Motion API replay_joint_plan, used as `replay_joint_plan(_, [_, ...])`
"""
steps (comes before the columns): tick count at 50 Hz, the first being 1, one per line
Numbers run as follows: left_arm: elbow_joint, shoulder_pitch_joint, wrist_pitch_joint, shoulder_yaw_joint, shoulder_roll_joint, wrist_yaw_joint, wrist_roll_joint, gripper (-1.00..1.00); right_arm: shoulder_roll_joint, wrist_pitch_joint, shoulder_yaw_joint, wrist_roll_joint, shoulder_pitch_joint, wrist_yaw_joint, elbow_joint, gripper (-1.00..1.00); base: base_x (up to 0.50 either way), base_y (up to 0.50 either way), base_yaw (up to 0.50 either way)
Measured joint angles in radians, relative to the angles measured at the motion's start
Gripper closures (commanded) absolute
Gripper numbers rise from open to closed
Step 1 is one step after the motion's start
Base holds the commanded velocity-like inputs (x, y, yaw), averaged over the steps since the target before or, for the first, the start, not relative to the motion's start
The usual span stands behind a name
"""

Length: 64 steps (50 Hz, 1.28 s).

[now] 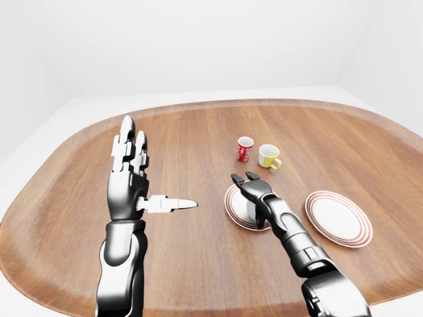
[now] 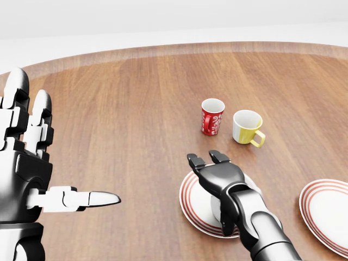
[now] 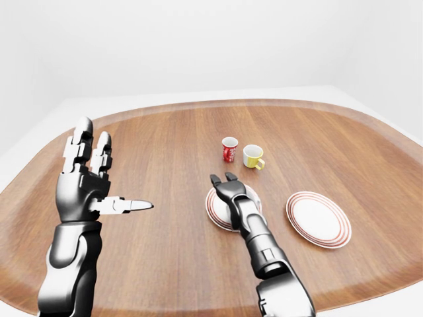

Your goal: Put the white mug on the left plate.

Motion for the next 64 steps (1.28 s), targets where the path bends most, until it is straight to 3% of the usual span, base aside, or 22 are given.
replay_joint_plan(17, [-0.002,0.001,0.000,-0.001,0.000,0.001,0.000,-0.99,0.020,0.000,-0.021,0.105,0.155,0.235,-0.352,-1.00,0.00,0.00,0.00])
replay_joint_plan(37, [-0.008,0.004,0.000,-0.003,-0.001,0.001,0.002,-1.00,0.043,0.000,-0.037,0.214,0.253,0.498,-0.766,-1.00,0.00,0.00,0.00])
replay_joint_plan(45, [-0.009,0.003,0.000,-0.002,-0.001,0.001,0.003,-0.99,0.068,0.000,-0.040,0.317,0.262,0.509,-0.961,-1.00,0.00,0.00,0.00])
replay_joint_plan(54, [-0.012,0.001,0.000,0.001,0.000,0.002,0.001,-0.99,0.076,0.061,-0.060,0.468,0.286,0.509,-1.087,-1.00,0.00,0.00,0.00])
replay_joint_plan(63, [-0.019,-0.006,0.000,0.009,0.003,0.003,-0.004,-0.99,0.058,0.175,-0.141,0.678,0.381,0.509,-1.155,-1.00,0.00,0.00,0.00])
replay_joint_plan(64, [-0.020,-0.007,0.000,0.010,0.003,0.003,-0.005,-1.00,0.055,0.175,-0.151,0.702,0.394,0.509,-1.162,-1.00,0.00,0.00,0.00])
